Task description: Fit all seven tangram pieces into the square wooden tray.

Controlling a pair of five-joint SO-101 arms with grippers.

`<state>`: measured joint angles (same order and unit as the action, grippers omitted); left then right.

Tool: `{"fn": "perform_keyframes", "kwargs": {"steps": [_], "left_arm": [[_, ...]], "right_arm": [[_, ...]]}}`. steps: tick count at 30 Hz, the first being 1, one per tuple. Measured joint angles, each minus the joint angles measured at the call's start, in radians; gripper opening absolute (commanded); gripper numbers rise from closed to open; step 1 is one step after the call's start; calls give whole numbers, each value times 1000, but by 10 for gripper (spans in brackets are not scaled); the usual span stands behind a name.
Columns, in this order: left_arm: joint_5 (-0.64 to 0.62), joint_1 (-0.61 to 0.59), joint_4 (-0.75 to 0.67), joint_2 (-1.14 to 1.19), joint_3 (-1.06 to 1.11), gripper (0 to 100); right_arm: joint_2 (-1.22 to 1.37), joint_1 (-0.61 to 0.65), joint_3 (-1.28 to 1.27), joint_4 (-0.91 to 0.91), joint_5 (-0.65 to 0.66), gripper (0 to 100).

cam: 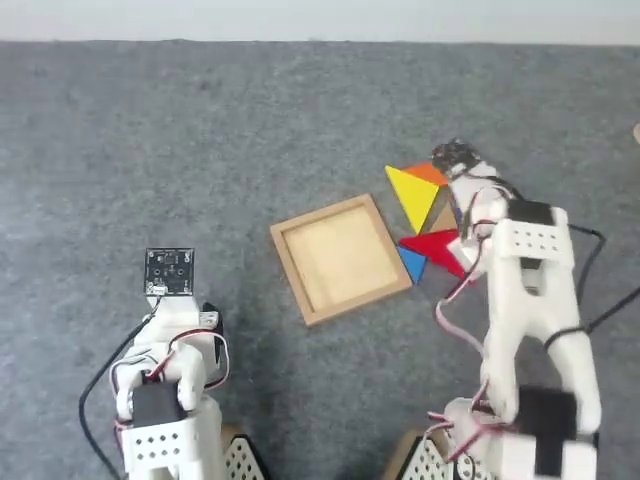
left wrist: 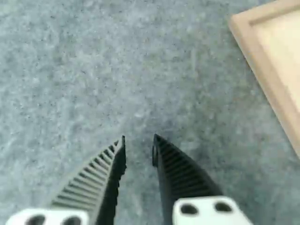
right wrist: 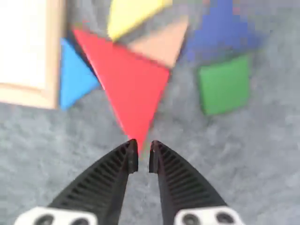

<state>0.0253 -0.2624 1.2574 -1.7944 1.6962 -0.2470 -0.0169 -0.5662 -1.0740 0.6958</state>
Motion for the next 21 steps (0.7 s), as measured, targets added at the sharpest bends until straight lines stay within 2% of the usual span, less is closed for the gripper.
{"fn": "perform_keyframes", "kwargs": {"steps": [5, 10, 14, 21], "left_arm": [[0, 0, 0, 0, 0, 93], [0, 0, 0, 0, 0, 93], [0, 0, 0, 0, 0, 93], [0, 0, 0, 0, 0, 93]], "right_arm": [[-17, 95, 0, -21, -6, 146], [32, 100, 0, 74, -6, 218], [176, 110, 9, 158, -6, 221], [417, 107, 173, 167, -48, 221]]}}
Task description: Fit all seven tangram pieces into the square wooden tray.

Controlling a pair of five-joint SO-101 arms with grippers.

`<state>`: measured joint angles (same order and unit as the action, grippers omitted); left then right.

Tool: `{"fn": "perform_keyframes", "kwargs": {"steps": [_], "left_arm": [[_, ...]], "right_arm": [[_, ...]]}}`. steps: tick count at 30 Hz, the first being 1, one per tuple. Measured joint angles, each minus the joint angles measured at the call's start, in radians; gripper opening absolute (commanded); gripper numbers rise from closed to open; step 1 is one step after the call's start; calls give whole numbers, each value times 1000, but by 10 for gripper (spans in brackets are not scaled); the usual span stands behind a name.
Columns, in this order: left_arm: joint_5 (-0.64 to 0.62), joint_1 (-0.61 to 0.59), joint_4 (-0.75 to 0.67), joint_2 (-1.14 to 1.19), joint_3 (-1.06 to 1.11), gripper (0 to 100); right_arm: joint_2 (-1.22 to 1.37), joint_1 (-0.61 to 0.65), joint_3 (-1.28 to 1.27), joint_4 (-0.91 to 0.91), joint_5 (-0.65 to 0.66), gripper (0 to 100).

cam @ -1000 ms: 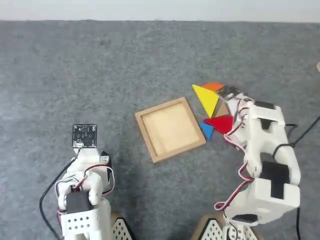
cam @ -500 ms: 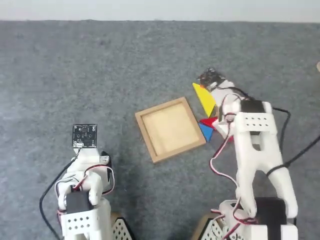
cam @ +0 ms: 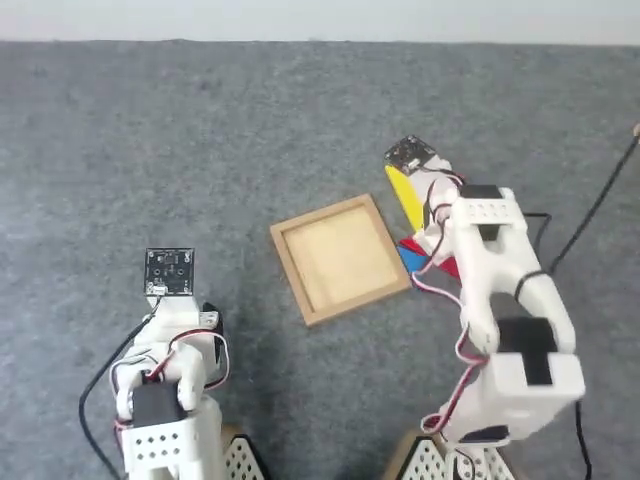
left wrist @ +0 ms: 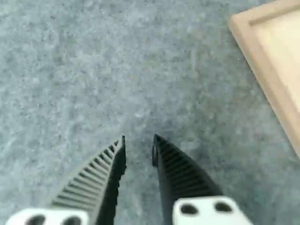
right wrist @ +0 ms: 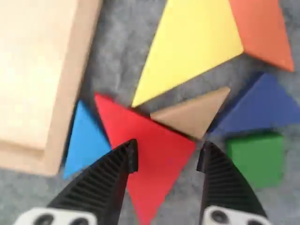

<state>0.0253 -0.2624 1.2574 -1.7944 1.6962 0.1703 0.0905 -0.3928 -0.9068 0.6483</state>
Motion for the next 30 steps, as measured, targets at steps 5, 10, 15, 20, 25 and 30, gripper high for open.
{"fn": "perform_keyframes", "kwargs": {"steps": [5, 10, 15, 20, 25, 30], "left_arm": [[0, 0, 0, 0, 0, 93], [0, 0, 0, 0, 0, 93], [0, 0, 0, 0, 0, 93], [0, 0, 0, 0, 0, 93], [0, 0, 0, 0, 0, 93], [0, 0, 0, 0, 0, 93]], "right_arm": [[68, 9, 63, 9, -35, 221], [98, 14, 92, -21, -38, 221], [104, -15, 110, -101, -40, 221], [103, -91, 110, -163, -40, 220], [86, -152, 84, -176, -40, 220], [-26, -152, -26, -178, -18, 223]]}}
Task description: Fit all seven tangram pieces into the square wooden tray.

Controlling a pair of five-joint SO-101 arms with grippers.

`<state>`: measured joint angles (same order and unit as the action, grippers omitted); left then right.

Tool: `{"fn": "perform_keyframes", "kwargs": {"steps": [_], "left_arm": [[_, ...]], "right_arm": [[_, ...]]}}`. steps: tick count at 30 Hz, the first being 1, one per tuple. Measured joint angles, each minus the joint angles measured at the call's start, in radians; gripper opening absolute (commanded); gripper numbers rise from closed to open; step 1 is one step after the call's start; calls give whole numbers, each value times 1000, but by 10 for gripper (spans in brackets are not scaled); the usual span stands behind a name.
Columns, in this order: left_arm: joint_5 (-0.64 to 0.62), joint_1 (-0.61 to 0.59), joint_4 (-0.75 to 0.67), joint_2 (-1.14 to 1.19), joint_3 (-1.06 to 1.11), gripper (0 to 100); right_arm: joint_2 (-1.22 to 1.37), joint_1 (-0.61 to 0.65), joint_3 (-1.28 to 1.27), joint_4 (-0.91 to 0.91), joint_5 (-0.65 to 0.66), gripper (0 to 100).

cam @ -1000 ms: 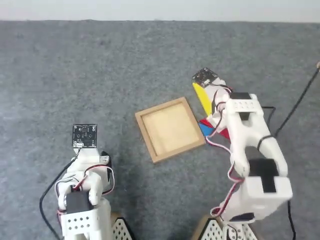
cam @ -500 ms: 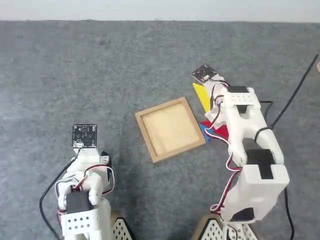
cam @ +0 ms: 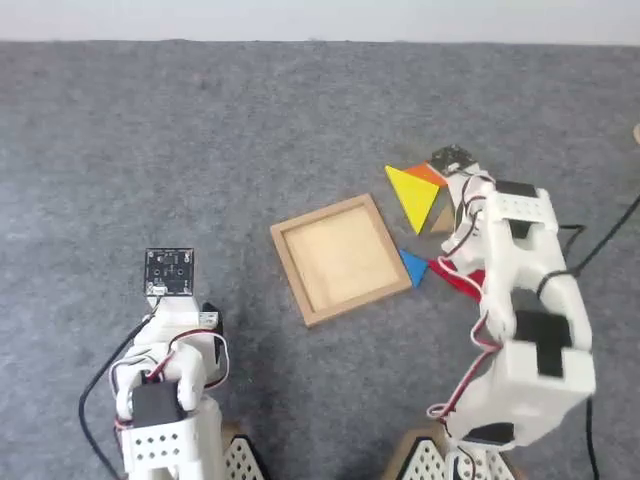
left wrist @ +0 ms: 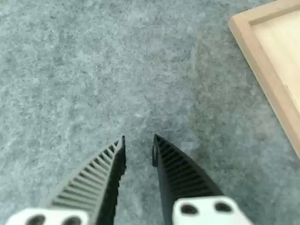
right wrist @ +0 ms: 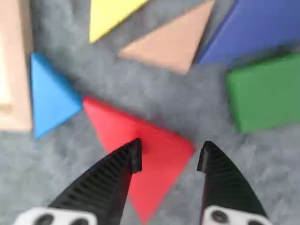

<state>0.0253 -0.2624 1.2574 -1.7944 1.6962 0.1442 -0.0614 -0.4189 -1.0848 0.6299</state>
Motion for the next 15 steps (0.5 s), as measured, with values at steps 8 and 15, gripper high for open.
{"fn": "perform_keyframes", "kwargs": {"steps": [8, 15], "left_arm": [[0, 0, 0, 0, 0, 93], [0, 0, 0, 0, 0, 93]], "right_arm": [[-411, 129, -229, -38, 132, 224], [-450, 137, -281, -34, 252, 277]]}}
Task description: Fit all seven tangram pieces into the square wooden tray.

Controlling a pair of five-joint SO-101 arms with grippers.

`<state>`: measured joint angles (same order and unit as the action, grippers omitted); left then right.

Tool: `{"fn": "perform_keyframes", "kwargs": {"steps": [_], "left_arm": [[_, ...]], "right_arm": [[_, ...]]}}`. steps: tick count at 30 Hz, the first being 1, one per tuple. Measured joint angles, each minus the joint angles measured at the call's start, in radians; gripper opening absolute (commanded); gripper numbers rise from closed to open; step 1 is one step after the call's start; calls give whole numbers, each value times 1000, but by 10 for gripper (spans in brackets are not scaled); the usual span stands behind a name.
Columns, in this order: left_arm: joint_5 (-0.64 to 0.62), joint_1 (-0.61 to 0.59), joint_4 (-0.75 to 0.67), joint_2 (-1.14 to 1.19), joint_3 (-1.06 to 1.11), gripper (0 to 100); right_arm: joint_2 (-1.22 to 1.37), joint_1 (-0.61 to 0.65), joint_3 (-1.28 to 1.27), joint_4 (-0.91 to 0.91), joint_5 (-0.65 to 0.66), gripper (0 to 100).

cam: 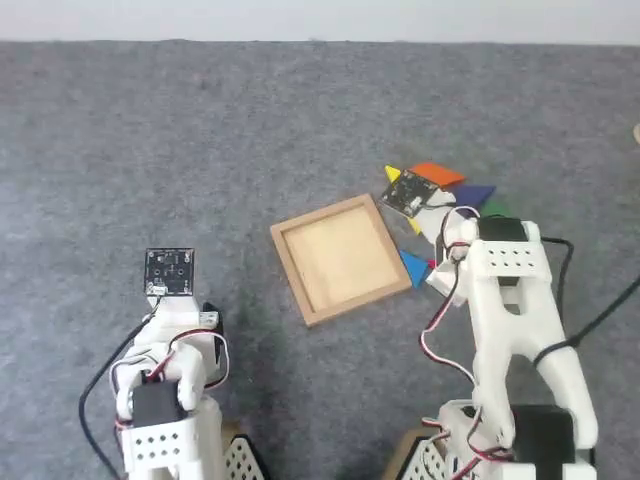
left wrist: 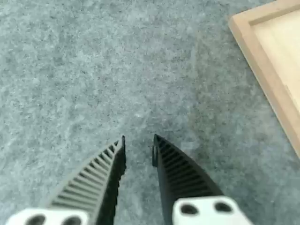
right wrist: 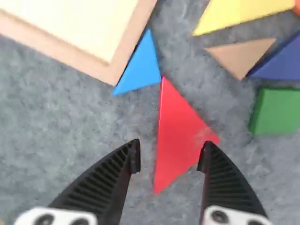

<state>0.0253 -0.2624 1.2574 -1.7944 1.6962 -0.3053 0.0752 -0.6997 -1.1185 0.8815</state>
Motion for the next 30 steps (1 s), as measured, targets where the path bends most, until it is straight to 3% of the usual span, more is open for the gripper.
{"fn": "perform_keyframes", "kwargs": {"steps": [3, 9, 18, 30], "left_arm": [[0, 0, 0, 0, 0, 93], [0, 0, 0, 0, 0, 93], [0, 0, 0, 0, 0, 93], [0, 0, 0, 0, 0, 93]], "right_arm": [[74, -37, 2, 38, 51, 340], [265, -92, 41, 46, 169, 347], [405, -110, 95, 132, 183, 346], [420, -155, 133, 95, 157, 346]]}}
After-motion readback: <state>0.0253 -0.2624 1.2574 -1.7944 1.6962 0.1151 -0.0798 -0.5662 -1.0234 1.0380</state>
